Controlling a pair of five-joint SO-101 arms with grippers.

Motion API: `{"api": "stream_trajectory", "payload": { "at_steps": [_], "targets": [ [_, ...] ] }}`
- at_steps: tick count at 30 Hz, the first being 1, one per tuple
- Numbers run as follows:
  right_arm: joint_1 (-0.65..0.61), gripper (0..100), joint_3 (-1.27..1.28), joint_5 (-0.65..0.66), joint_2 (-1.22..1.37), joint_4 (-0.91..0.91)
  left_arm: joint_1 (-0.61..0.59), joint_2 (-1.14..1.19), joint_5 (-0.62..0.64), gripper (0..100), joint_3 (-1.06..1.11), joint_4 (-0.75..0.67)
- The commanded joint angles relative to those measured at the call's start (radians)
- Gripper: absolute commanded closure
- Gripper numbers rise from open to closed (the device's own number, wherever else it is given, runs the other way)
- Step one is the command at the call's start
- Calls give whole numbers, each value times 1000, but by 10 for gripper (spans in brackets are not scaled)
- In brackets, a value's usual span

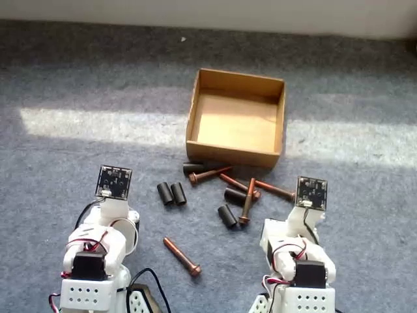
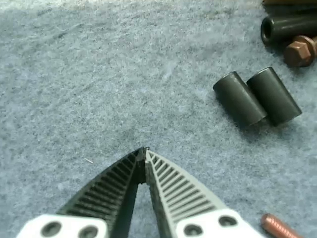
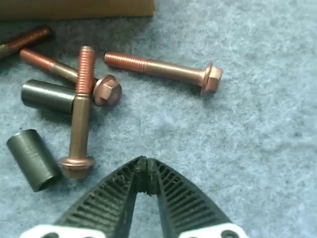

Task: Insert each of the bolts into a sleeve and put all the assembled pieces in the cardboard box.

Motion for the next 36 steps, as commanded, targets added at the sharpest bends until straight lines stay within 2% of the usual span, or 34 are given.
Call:
{"api": "stream_trajectory", "payload": {
  "at_steps": [1, 5, 7, 15, 20, 23, 29, 36],
  "targets": [
    [64, 990, 13, 57, -10, -5, 7, -8, -9, 993, -35, -46],
    [134, 990, -51, 341, -10, -28, 7, -8, -12, 993, -30, -43],
    [185, 990, -82, 423, -10, -30, 7, -8, -14, 993, -27, -48],
    [197, 989, -343, 430, 2, 30, 7, -8, -173, 993, -22, -48],
    [183, 992, -438, 430, 22, 36, 4, -8, -189, 994, -4, -71],
    [130, 991, -524, 431, 133, 76, 4, -8, -189, 994, -4, -72],
    [-16, 990, -791, 420, 521, 170, 7, -8, -190, 994, 19, -92],
    [-199, 975, -981, 253, 791, 193, 2, -8, -190, 993, 24, -104]
  ]
}}
